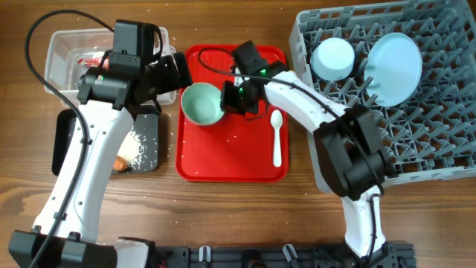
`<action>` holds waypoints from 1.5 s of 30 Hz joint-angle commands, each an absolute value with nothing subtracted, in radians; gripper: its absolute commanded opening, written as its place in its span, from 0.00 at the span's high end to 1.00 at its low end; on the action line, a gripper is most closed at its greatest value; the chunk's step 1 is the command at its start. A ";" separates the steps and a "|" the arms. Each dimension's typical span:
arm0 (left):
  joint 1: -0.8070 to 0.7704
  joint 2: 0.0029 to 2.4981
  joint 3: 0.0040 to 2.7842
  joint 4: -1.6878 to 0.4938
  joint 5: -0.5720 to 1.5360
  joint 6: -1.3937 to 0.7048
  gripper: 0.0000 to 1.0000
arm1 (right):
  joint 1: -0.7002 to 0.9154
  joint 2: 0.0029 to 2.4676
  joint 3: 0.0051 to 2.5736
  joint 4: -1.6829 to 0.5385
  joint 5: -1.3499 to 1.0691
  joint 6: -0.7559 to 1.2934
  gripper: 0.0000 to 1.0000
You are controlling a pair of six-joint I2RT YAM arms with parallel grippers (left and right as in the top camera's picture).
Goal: Sort waste into correct bins and load items into the dishwasher rack
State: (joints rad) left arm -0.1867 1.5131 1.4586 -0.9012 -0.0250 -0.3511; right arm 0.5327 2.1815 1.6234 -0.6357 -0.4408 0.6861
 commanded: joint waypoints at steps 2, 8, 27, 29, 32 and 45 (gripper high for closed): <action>-0.178 1.522 1.457 -0.900 -0.019 -0.360 0.00 | 0.416 1.882 1.644 -0.765 -0.122 0.524 0.96; -0.178 1.522 1.457 -0.900 -0.019 -0.360 0.00 | 0.360 1.550 1.609 -1.426 1.180 0.589 0.96; -0.178 1.522 1.457 -0.900 -0.019 -0.360 0.00 | 0.271 1.942 1.516 -1.068 1.119 0.025 0.96; -0.178 1.522 1.457 -0.900 -0.019 -0.360 0.00 | 0.272 1.942 1.516 -1.102 1.047 0.018 0.96; -0.178 1.522 1.457 -0.900 -0.019 -0.360 0.00 | 0.272 1.942 1.516 -1.156 1.040 0.018 0.96; -0.178 1.522 1.457 -0.900 -0.019 -0.360 0.00 | 0.459 1.934 1.529 -1.250 0.934 0.015 0.00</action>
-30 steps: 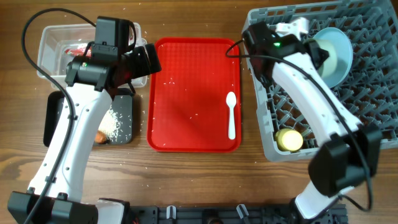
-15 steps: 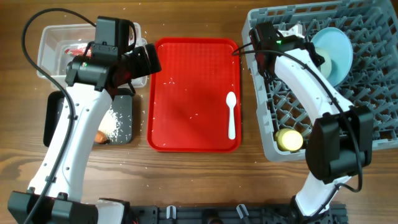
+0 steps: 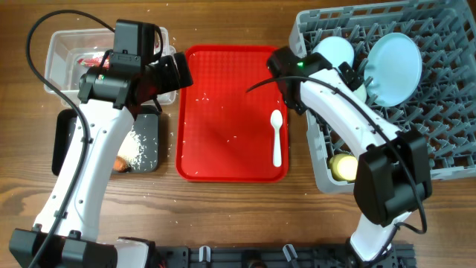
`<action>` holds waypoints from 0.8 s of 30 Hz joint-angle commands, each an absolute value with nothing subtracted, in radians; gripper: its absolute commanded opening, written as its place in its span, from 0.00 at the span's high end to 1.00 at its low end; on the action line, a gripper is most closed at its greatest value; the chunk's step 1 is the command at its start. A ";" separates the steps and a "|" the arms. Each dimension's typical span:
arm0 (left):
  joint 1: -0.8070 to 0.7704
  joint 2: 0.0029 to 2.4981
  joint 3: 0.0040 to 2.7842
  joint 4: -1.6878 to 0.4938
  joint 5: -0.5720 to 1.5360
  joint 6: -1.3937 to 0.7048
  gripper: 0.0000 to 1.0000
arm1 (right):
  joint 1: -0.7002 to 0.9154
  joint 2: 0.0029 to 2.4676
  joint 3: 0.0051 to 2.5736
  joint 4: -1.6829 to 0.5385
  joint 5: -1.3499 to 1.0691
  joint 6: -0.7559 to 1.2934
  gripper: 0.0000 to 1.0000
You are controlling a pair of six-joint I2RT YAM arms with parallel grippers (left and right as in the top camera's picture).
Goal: Sort waste into correct bins and load items into the dishwasher rack
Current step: 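Set the teal bowl into the rack beside the blue plate, then grasp the white spoon on the red tray with right gripper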
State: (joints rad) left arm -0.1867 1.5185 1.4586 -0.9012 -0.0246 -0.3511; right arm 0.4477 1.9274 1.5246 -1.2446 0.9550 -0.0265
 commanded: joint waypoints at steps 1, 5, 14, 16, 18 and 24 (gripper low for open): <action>-0.178 1.522 1.457 -0.900 -0.019 -0.360 0.00 | 0.459 1.925 1.544 -1.258 0.934 0.075 0.00; -0.178 1.522 1.457 -0.900 -0.019 -0.360 0.00 | 0.459 1.867 1.658 -1.276 0.649 0.157 0.00; -0.178 1.522 1.457 -0.900 -0.019 -0.360 0.00 | 0.491 1.859 1.650 -1.025 -0.273 0.060 0.20; -0.178 1.522 1.457 -0.900 -0.019 -0.360 0.00 | 0.518 1.860 1.566 -0.978 -0.223 0.164 0.38; -0.178 1.522 1.457 -0.900 -0.019 -0.360 0.00 | 0.539 1.860 1.463 -0.895 -0.139 0.318 0.45; -0.178 1.522 1.457 -0.900 -0.019 -0.360 0.00 | 0.547 1.860 1.246 -0.769 0.032 0.501 0.45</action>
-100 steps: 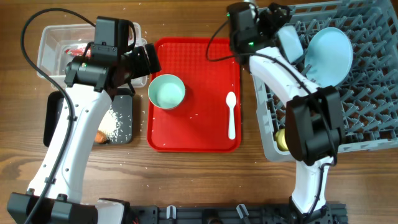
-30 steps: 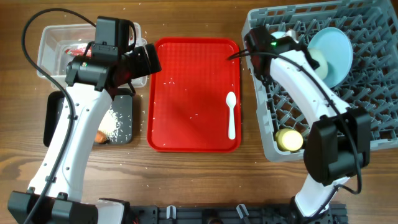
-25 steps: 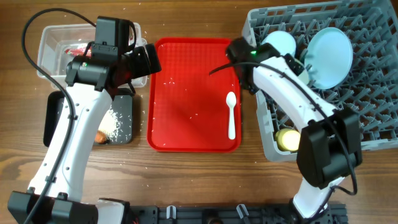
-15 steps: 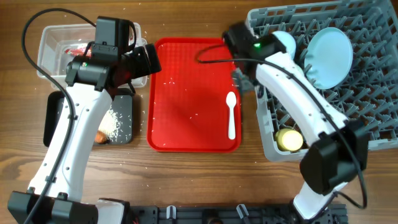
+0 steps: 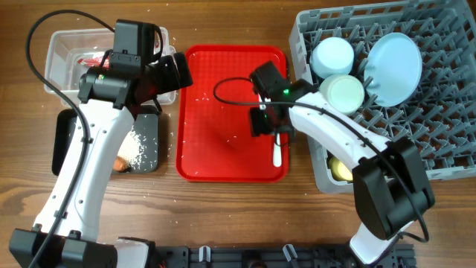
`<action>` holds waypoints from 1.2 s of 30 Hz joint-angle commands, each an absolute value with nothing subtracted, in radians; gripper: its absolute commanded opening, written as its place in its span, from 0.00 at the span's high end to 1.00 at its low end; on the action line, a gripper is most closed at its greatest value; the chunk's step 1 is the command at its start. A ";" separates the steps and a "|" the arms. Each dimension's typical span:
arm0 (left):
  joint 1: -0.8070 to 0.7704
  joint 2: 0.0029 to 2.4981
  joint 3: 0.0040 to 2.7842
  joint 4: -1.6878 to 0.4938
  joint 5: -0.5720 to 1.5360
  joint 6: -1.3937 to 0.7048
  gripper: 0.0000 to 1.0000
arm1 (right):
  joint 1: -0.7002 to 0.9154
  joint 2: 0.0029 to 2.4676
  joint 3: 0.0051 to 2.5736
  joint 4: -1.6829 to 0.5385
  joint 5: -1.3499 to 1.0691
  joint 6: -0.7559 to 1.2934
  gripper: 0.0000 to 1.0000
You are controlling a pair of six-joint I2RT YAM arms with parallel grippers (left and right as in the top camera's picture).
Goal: Sort waste into correct bins and load items into the dishwasher rack
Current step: 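Grasp the white spoon on the red tray with right gripper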
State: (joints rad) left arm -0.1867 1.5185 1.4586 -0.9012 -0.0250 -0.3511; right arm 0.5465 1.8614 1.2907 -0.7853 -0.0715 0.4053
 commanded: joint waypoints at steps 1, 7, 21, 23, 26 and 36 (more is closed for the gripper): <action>-0.178 1.522 1.457 -0.900 -0.019 -0.360 0.00 | 0.547 1.860 1.235 -0.757 0.038 0.501 0.44; -0.178 1.522 1.457 -0.900 -0.019 -0.360 0.00 | 0.547 1.861 1.192 -0.703 0.076 0.538 0.44; -0.178 1.522 1.457 -0.900 -0.019 -0.360 0.00 | 0.547 1.935 1.166 -0.673 0.055 0.553 0.67; -0.178 1.522 1.457 -0.900 -0.019 -0.360 0.00 | 0.547 1.936 1.166 -0.674 0.035 0.549 0.78; -0.178 1.522 1.457 -0.900 -0.020 -0.360 0.00 | 0.547 1.936 1.166 -0.673 0.017 0.549 0.94; -0.178 1.522 1.457 -0.900 -0.019 -0.360 0.00 | 0.513 1.748 1.350 -0.876 -0.001 0.428 0.96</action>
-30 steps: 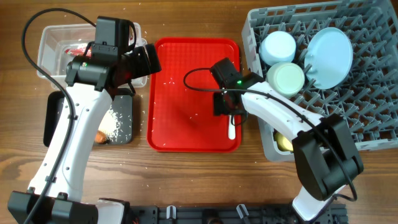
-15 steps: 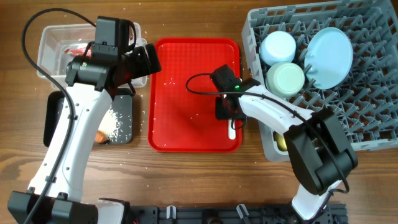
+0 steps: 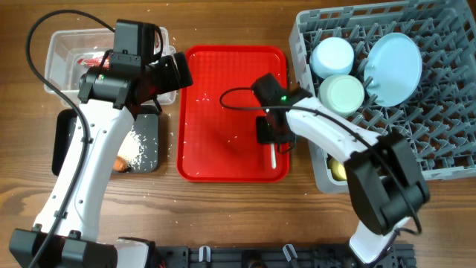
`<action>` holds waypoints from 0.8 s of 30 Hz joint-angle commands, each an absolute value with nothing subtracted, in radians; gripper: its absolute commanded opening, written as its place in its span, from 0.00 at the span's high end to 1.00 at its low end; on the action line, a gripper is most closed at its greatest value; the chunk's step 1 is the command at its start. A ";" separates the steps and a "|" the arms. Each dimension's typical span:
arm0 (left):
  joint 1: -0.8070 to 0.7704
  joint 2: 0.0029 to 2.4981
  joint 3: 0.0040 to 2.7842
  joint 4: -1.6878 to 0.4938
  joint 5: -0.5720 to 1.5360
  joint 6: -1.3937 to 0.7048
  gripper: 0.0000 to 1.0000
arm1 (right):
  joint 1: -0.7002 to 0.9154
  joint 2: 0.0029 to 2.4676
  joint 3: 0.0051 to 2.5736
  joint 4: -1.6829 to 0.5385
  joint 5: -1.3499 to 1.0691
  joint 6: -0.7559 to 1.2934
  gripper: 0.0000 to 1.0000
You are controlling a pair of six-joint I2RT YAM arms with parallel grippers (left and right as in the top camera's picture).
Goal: Sort waste into correct bins and load items into the dishwasher rack
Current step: 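Grasp the white spoon on the red tray with right gripper, then drop the white spoon into the dish rack with right gripper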
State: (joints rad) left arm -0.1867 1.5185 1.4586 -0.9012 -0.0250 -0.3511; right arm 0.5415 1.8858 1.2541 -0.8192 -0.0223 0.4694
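Note:
A white spoon lies on the right side of the red tray (image 3: 193, 112); only its handle end (image 3: 274, 158) shows. My right gripper (image 3: 271, 138) hangs directly over the spoon and hides its bowl, and the jaws cannot be made out from above. In the grey dishwasher rack (image 3: 439, 152) stand a light blue cup (image 3: 332, 56), an upturned pale green bowl (image 3: 342, 93) and a light blue plate (image 3: 394, 63). My left gripper (image 3: 175, 72) hovers between the tray's top left corner and the clear bin (image 3: 63, 48); its jaws are hidden.
A black bin (image 3: 145, 145) with white rice and an orange scrap (image 3: 121, 164) sits left of the tray. The clear bin holds a red wrapper (image 3: 91, 59). Something yellow (image 3: 338, 170) shows in the rack's near left corner. Rice grains dot the tray.
My right gripper has shifted a little toward the front and right, from beside the spoon's bowl to directly over the spoon. The left arm has not moved.
My right gripper was at the green bowl on the tray. Then the bowl was off the tray and the gripper was at the rack's left edge. Then the bowl sat upturned in the rack and the gripper was back over the tray; now it covers the spoon.

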 commanded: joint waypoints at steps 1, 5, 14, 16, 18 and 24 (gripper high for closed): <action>-0.178 1.522 1.457 -0.900 -0.019 -0.360 0.00 | 0.486 1.663 1.379 -0.929 0.046 0.427 0.96; -0.178 1.522 1.457 -0.900 -0.020 -0.360 0.00 | 0.287 1.372 1.383 -1.093 0.290 0.591 0.96; -0.178 1.522 1.457 -0.900 -0.019 -0.360 0.00 | -0.068 1.334 1.137 -1.111 0.395 1.293 0.86; -0.178 1.522 1.457 -0.900 -0.020 -0.360 0.00 | -0.068 1.338 1.119 -1.089 0.392 1.288 0.06; -0.178 1.522 1.457 -0.900 -0.019 -0.360 0.00 | -0.068 1.338 1.119 -1.088 0.393 1.282 0.00; -0.178 1.522 1.457 -0.900 -0.019 -0.360 0.00 | -0.066 1.250 1.179 -1.115 0.295 0.910 0.00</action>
State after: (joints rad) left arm -0.1829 1.5188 1.4586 -0.9012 -0.0246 -0.3511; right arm -0.0666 1.3319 1.1217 -1.0924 0.3542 1.1141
